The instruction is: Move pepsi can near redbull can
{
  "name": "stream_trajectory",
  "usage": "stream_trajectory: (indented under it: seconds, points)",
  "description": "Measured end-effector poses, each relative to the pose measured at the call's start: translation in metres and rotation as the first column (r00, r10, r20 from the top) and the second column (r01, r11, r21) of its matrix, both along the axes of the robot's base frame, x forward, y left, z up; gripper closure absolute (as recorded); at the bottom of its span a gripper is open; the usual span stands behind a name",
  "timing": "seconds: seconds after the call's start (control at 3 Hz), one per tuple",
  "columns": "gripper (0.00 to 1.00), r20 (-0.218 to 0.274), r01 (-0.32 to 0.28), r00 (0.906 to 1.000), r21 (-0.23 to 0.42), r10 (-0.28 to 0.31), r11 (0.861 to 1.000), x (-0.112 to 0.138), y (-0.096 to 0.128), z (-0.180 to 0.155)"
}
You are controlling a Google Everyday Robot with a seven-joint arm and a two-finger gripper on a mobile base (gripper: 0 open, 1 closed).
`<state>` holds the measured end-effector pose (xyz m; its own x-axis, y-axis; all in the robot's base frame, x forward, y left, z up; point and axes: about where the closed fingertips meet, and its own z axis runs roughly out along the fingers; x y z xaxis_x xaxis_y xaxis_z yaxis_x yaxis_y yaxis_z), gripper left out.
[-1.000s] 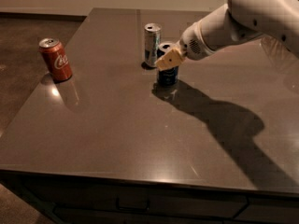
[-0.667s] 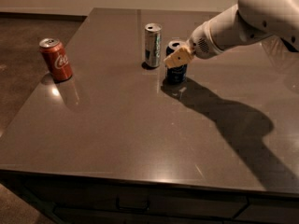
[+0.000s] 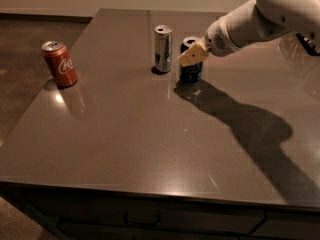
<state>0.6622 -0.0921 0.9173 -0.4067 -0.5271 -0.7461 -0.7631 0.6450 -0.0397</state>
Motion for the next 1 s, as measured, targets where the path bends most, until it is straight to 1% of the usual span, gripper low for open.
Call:
stream_trajectory:
  seconds: [0.33, 0.67, 1.0]
  points:
    - [0.12, -0.004, -0.025, 0.9997, -0.001, 0.025, 1.0, 0.003, 0.015, 0.0]
    - [0.0, -0.008, -0.044, 0.999, 0.0, 0.044, 0.999, 0.004, 0.025, -0.001]
    - [0.0, -0.008, -0.044, 0.999, 0.0, 0.044, 0.999, 0.004, 0.026, -0.001]
